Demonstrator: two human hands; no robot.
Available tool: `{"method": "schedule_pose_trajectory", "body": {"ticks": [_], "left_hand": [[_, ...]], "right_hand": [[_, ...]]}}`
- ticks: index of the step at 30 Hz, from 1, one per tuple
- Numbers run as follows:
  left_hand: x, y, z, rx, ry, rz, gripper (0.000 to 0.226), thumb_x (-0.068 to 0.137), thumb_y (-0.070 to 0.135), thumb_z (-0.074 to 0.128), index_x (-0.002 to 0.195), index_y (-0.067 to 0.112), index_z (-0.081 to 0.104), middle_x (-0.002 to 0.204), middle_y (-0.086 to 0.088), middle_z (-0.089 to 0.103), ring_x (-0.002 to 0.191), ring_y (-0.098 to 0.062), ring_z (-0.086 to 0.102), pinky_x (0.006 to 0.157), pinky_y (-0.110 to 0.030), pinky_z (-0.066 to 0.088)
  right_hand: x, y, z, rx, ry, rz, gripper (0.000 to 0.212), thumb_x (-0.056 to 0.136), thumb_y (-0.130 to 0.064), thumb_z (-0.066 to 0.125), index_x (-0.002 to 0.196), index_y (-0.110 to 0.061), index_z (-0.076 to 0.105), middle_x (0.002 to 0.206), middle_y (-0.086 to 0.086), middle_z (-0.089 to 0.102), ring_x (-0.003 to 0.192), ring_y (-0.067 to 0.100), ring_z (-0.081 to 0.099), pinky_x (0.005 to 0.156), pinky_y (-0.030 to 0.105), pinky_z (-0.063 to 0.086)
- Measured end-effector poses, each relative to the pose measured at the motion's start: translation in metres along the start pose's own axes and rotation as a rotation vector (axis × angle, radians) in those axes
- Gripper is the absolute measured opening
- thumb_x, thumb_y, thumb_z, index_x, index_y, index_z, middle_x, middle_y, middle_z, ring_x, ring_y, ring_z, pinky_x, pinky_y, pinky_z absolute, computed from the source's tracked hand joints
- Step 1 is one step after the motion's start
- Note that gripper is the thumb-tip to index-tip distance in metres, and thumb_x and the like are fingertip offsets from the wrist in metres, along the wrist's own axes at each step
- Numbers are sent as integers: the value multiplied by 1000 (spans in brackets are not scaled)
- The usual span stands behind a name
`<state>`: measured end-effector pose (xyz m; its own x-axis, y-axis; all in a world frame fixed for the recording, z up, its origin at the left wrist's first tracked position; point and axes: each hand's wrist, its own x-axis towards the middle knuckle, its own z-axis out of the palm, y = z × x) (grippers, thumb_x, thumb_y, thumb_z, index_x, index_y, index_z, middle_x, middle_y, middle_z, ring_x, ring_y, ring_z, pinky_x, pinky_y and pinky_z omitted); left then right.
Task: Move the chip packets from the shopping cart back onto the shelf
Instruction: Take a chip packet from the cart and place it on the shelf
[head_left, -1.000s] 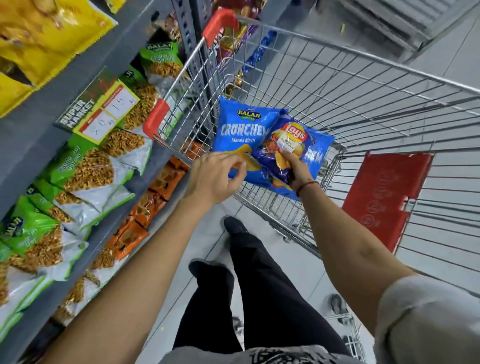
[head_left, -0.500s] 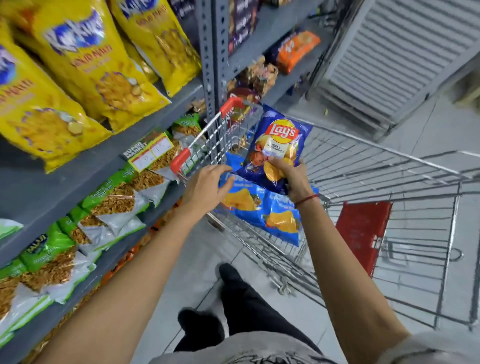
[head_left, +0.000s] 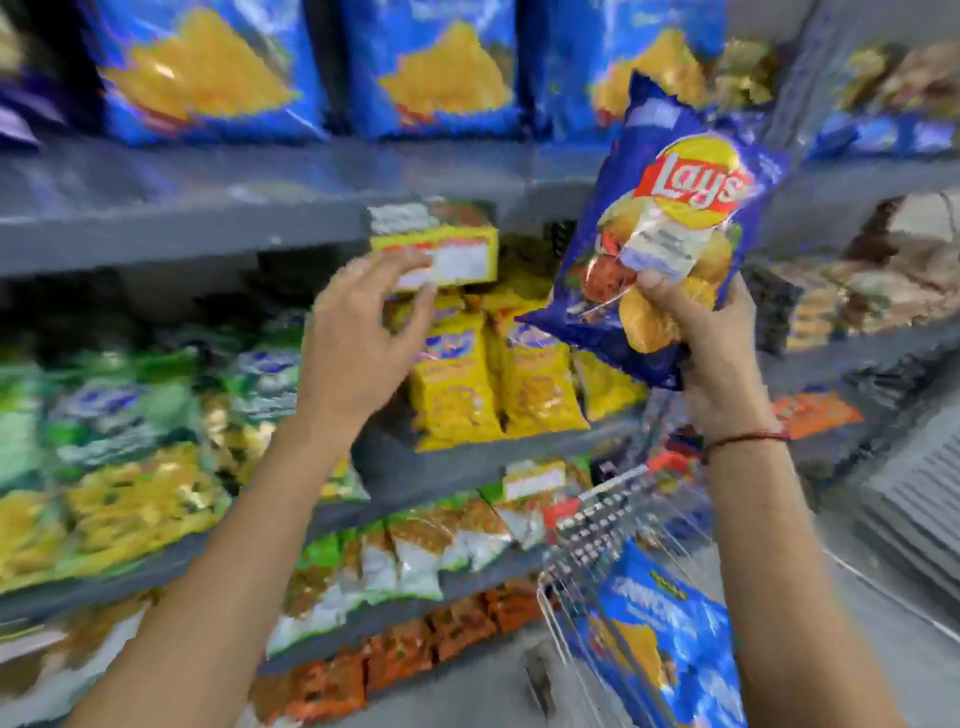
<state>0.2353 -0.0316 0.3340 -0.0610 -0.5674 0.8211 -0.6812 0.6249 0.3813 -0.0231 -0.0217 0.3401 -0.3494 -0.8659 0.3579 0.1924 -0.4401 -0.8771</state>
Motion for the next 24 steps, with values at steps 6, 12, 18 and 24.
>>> {"method": "schedule_pose_trajectory", "body": {"ticks": [6,12,18,24], "left_hand": [[21,-44,-126,361,274,-10,20,87,18,54,100,7,67,104,-11,69,100,-28,62,92,-32,43],[10,-88,-211,633,289,-198,28,89,24,52,105,5,65,111,-13,67,107,-29,57,93,-32,40],[-2,-113,-250,746,193,-307,45,89,35,42,106,1,66,109,-17,69,103,-33,62,85,-42,49],[-9,-125,-258,829,114,-333,42,90,37,40,102,8,68,99,-8,73,93,-26,66,85,-38,46]], "right_hand": [[7,-27,134,128,-301,-60,48,57,-18,85,98,-19,61,82,-14,76,80,4,70,73,22,55],[-2,-32,249,244,-474,-80,56,63,-19,82,113,-9,58,99,-2,73,90,11,70,77,24,55],[-15,-28,356,201,-586,-102,43,73,-12,78,109,-16,54,100,-3,68,81,0,67,74,18,55],[-30,-4,437,102,-683,-146,58,68,-19,82,117,-14,51,116,5,65,106,19,63,97,40,51]]}}
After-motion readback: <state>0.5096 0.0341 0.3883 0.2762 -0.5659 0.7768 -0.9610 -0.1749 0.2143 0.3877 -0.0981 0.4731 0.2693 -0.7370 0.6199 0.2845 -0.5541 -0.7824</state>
